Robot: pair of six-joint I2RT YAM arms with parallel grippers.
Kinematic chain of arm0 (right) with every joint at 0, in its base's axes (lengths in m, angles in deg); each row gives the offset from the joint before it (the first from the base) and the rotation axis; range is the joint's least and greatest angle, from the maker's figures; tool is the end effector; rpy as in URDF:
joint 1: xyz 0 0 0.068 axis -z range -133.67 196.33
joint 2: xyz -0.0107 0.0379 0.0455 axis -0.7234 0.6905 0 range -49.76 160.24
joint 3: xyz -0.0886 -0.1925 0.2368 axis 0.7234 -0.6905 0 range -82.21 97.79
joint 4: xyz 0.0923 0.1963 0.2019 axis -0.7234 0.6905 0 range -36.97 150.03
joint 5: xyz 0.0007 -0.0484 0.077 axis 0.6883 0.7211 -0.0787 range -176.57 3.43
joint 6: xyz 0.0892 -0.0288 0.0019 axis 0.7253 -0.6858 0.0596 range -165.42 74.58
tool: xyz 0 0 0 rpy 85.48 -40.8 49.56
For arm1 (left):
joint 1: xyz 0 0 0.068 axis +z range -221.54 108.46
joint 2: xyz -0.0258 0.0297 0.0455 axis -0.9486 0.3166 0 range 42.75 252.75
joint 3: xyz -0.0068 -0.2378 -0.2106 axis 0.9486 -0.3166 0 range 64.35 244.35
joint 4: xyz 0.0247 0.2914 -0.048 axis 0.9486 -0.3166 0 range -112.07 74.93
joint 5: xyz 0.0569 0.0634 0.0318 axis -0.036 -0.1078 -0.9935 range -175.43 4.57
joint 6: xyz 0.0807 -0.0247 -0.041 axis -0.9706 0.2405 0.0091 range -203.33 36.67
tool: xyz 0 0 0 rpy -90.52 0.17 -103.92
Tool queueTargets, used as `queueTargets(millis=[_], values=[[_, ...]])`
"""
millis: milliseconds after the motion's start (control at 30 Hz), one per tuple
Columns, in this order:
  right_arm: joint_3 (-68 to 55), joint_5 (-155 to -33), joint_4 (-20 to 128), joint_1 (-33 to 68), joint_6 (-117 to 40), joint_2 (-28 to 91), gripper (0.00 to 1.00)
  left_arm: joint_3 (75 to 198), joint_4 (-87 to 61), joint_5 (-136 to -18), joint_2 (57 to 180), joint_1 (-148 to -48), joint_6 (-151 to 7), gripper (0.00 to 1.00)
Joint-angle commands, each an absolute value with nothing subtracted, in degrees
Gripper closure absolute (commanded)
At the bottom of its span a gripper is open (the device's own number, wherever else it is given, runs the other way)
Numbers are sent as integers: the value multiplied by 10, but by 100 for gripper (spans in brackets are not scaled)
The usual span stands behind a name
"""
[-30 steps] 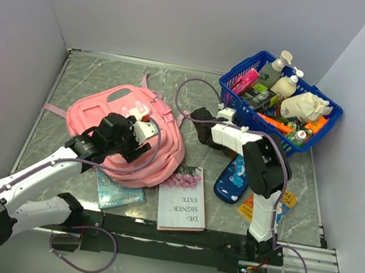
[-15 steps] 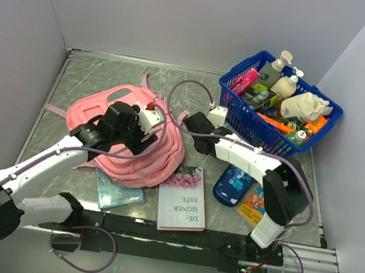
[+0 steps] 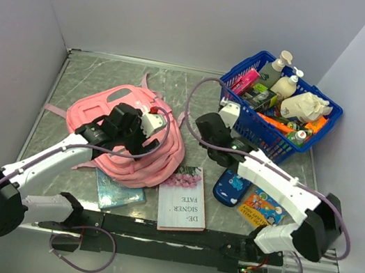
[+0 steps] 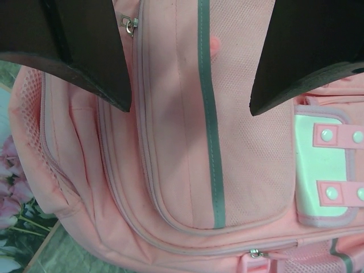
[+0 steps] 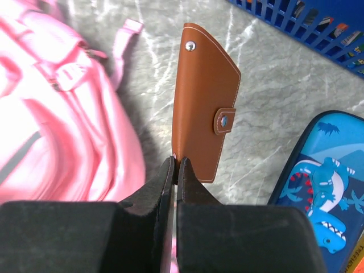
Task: Pack the student bag
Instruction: Pick up the personal item from the center of the board.
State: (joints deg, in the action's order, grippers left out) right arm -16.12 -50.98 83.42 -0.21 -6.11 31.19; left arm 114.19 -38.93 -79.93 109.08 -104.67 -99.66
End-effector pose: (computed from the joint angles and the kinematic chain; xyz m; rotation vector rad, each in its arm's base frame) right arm 0.2831 0.2272 0.3041 0.1491 2.1830 0.0984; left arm 0.2497 -0.1726 0.2726 1.0018 2.0535 -0.2628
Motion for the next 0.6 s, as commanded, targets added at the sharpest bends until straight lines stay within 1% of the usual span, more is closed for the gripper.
queueTargets(millis=[0, 67, 267, 333, 367, 467, 500, 533, 567], values=[[-186, -546, 798, -6, -63, 254, 100, 1130, -388, -778, 1075, -1051, -999, 11], [-197, -560, 784, -6, -64, 229, 100, 1123, -384, -771, 1071, -1052, -994, 11], [-229, -597, 746, -6, -74, 174, 100, 1095, -347, -795, 1068, -1056, -1003, 16], [-230, -601, 741, -6, -82, 162, 100, 1087, -327, -819, 1070, -1056, -1019, 21], [-233, -605, 738, -7, -85, 158, 100, 1086, -324, -824, 1069, -1056, -1023, 25], [-246, -628, 716, -5, -96, 142, 100, 1086, -318, -844, 1066, -1056, -1031, 31], [-251, -642, 708, -5, -99, 139, 100, 1086, -315, -850, 1062, -1055, -1031, 37], [-256, -659, 694, -6, -110, 132, 100, 1089, -312, -852, 1060, -1055, -1031, 40], [-267, -684, 676, -5, -111, 128, 100, 1093, -313, -852, 1059, -1056, -1036, 46]])
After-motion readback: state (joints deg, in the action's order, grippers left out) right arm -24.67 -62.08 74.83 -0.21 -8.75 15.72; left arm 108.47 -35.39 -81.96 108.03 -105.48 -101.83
